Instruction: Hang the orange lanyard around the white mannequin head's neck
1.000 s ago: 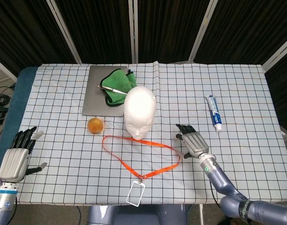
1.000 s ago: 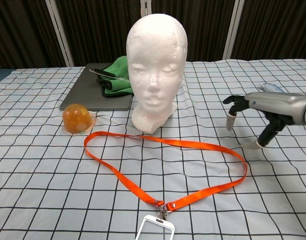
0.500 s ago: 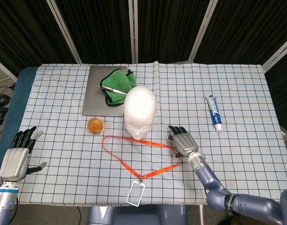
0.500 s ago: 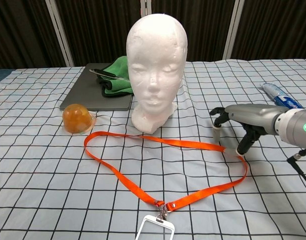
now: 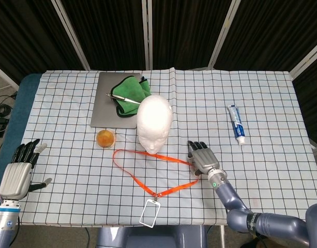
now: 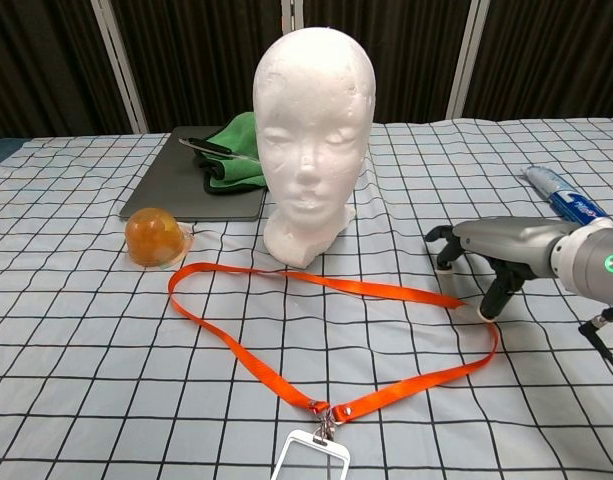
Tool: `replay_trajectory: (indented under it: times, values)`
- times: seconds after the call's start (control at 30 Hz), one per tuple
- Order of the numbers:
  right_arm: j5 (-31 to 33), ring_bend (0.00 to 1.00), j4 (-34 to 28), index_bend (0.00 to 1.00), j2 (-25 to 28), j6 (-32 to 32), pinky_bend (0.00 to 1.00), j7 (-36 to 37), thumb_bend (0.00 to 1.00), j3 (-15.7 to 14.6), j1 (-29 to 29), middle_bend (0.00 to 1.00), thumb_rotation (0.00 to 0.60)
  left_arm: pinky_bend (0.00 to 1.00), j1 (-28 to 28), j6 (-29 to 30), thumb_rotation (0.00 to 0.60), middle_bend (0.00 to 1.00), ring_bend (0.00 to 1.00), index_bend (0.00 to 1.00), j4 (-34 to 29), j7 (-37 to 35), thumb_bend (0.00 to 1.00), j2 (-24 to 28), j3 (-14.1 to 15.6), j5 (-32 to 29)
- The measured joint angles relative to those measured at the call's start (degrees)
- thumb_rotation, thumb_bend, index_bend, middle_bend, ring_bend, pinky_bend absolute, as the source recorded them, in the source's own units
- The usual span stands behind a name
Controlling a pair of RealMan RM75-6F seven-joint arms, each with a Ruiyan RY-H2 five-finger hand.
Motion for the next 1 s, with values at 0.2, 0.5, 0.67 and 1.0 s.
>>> replay_trajectory:
  times: [0.2, 0.5, 0.67, 1.0]
  values:
    - [0.3, 0.00, 0.2, 0.65, -0.4, 0.4, 0.00, 0.0, 0.46, -0.9, 0.3, 0.03, 0.600, 0.00, -0.2, -0.2, 0.600, 0.00, 0.00, 0.00, 0.1, 0.1, 0.05, -0.2, 0.0, -0.1]
    - [-2.9, 0.00, -1.1, 0.67, 1.2, 0.6, 0.00, 2.2, 0.50, -1.8, -0.3, 0.05, 0.600, 0.00, -2.8, -2.8, 0.600, 0.00, 0.00, 0.19, -0.6, 1.6, 0.26, -0.3, -1.3, -0.4]
    - [-6.2, 0.00, -2.9, 0.69, 3.0, 1.3, 0.00, 3.6, 0.50, -2.6, -1.0, 0.05, 0.600, 0.00, -7.7, -8.9, 0.600, 0.00, 0.00, 0.35, 0.2, 4.2, 0.38, -1.6, -3.4, -1.9]
    - [-7.5, 0.00, -3.8, 0.70, 4.3, 1.5, 0.00, 5.0, 0.50, -3.2, -1.4, 0.06, 0.600, 0.00, -20.7, -21.2, 0.600, 0.00, 0.00, 0.40, 11.2, 4.6, 0.41, -12.9, -9.1, -5.8]
